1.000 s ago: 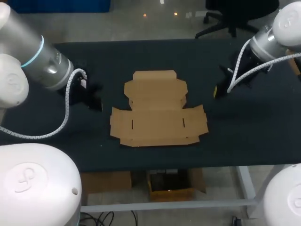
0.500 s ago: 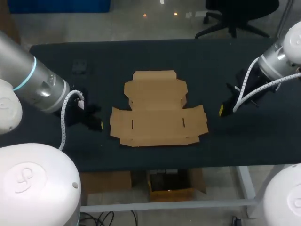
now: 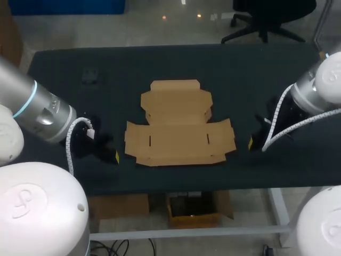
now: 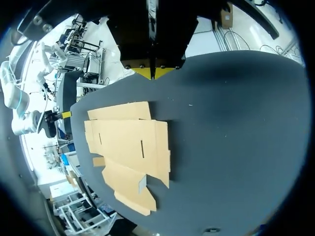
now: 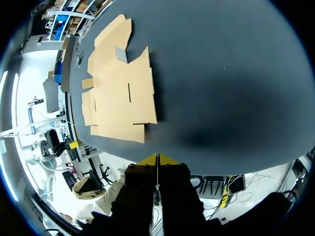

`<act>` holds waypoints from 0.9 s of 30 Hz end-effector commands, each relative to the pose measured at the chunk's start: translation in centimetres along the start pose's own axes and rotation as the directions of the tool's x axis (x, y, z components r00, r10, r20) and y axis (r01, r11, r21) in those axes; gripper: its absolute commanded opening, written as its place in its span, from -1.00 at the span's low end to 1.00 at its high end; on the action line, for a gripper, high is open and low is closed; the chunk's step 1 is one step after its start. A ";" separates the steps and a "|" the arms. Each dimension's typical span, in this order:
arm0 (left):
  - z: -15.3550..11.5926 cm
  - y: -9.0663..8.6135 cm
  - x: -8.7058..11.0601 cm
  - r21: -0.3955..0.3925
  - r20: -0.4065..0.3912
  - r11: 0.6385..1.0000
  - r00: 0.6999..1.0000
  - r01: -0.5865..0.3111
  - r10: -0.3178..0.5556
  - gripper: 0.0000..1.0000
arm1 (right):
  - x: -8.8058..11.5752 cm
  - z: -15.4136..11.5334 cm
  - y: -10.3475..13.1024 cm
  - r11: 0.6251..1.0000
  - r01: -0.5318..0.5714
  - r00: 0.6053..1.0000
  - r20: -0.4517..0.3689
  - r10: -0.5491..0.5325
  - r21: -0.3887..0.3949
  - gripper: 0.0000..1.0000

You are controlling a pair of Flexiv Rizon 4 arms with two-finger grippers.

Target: Assemble the packaging by folding the flat box into shape, placing the metal phone stand inside, and closing the box properly

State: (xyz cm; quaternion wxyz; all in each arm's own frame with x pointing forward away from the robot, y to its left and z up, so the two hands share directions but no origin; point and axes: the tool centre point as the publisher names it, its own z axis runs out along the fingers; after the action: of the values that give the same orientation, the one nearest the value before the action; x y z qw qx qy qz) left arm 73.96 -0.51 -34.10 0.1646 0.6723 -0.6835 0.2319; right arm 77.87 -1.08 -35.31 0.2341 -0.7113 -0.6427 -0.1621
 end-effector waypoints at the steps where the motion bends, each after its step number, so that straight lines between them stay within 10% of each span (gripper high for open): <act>1: 1.6 -0.4 -0.5 -0.027 -0.013 1.000 1.000 0.001 -0.001 -1.00 | -0.9 0.6 -0.7 1.000 0.003 1.000 -0.008 -0.004 -0.029 -1.00; 27: 5.7 -1.7 -1.3 -0.094 -0.052 0.993 0.996 0.072 -0.077 -1.00 | -1.5 5.0 0.1 1.000 0.000 0.997 -0.074 -0.001 -0.024 -1.00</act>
State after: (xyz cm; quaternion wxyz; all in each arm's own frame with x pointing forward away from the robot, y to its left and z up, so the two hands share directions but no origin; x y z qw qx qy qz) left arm 76.25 -2.47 -39.40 0.2235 0.6819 -0.6632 0.2128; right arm 77.48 0.61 -40.23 0.2445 -0.7095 -0.6323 -0.1924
